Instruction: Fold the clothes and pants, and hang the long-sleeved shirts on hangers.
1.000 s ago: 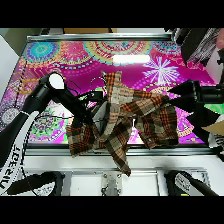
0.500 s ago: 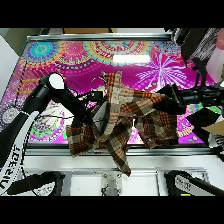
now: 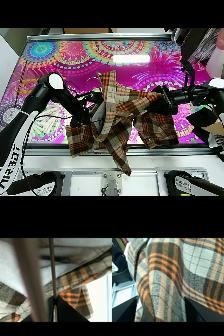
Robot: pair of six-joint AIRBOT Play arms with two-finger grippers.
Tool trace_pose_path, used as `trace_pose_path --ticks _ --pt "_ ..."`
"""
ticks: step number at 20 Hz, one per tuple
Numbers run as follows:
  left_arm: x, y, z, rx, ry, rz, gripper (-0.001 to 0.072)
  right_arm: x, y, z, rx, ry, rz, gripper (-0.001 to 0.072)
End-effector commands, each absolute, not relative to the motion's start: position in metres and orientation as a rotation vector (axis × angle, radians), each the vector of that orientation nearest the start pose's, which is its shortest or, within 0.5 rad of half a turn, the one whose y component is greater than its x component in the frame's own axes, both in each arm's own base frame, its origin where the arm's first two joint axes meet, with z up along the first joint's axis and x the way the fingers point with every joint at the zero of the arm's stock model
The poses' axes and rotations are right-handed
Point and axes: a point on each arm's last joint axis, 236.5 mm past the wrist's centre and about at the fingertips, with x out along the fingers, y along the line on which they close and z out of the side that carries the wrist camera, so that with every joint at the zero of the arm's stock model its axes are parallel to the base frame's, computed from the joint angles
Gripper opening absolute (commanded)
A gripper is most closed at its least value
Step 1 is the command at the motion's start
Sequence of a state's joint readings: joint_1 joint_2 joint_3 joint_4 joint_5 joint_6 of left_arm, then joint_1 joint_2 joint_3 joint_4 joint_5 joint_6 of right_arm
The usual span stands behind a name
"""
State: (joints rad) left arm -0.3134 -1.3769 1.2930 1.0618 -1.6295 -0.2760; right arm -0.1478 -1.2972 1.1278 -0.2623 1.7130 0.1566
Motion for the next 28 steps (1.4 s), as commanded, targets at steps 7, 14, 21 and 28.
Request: trace_pose_path --ticks 7,14,21,28 --pt "0.260 -0.209 0.039 0.732 1.028 -1.611 0.0023 0.312 0.153 0.175 0.132 0.484 1.433 0.0627" --pt "0.260 -0.209 0.039 0.733 1.027 -1.610 0.0024 0.304 0.133 0.192 0.075 0.562 1.394 0.0627" --pt "0.261 -0.209 0.038 0.733 1.026 -1.609 0.0023 0.291 0.155 0.168 -0.005 0.643 1.482 0.0627" --pt "0.261 -0.209 0.039 0.733 1.025 -1.609 0.0023 0.292 0.175 0.165 0.031 0.618 1.562 0.0627"
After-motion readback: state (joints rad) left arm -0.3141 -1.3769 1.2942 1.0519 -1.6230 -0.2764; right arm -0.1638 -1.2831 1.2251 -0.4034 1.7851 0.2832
